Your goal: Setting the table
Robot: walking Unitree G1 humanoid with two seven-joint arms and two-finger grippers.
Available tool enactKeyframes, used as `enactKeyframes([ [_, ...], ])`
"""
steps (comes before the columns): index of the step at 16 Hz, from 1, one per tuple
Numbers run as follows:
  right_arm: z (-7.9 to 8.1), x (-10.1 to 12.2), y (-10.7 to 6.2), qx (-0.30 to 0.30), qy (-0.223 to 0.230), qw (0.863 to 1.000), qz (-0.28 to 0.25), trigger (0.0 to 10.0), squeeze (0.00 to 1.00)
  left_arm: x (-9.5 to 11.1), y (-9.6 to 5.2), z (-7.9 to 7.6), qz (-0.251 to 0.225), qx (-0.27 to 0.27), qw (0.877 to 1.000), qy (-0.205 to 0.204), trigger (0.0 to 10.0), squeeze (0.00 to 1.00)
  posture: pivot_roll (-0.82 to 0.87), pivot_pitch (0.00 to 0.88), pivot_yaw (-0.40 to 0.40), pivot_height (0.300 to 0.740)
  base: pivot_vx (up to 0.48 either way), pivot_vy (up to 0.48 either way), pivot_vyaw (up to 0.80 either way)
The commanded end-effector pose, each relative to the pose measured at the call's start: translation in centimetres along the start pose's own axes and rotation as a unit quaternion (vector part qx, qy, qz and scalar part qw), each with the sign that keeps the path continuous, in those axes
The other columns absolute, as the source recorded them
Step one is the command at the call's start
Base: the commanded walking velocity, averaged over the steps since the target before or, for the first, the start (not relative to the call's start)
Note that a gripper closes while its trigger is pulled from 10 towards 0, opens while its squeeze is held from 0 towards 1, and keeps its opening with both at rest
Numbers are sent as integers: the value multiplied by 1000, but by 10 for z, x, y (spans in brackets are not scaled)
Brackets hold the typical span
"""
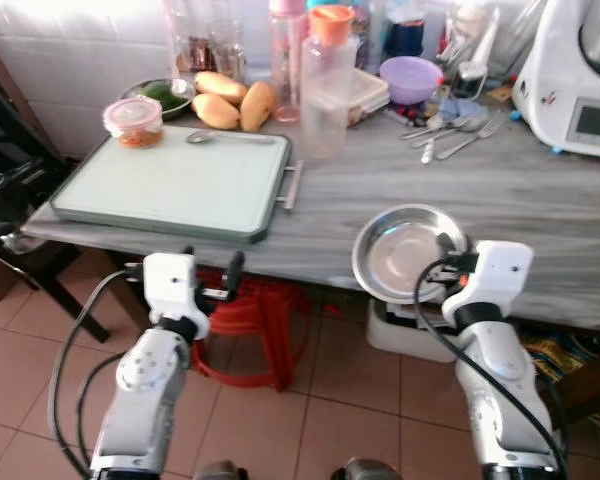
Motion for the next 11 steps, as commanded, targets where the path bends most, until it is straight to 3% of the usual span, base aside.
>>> enactKeyframes([
  [1, -7, 5, 1, -11, -4, 1000, -8, 10000, 0, 2, 1, -6, -1, -10, 1000, -2, 10000, 0, -65, 0, 40, 740, 0, -480, 0],
  [6, -7, 4, 1, -11, -5, 1000, -7, 10000, 0, 2, 1, -7, -2, -12, 1000, 1, 10000, 0, -65, 0, 41, 740, 0, -436, 0],
  [11, -7, 4, 1, -11, -6, 1000, -8, 10000, 0, 7, 2, -11, -16, -27, 1000, 0, 10000, 0, -66, 0, 38, 740, 0, 0, 0],
])
Point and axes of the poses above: a point about 5 cm out from each wrist's last joint towards the gripper, its own y axis pointing out of the wrist towards the gripper, its own x axis along the axis of the wrist's last joint, z = x × y, the point moved 6 cm from there along y, pointing out of the wrist towards the gripper, and after that the axes turned 7 degrees about -y, right-handed, at the moved point
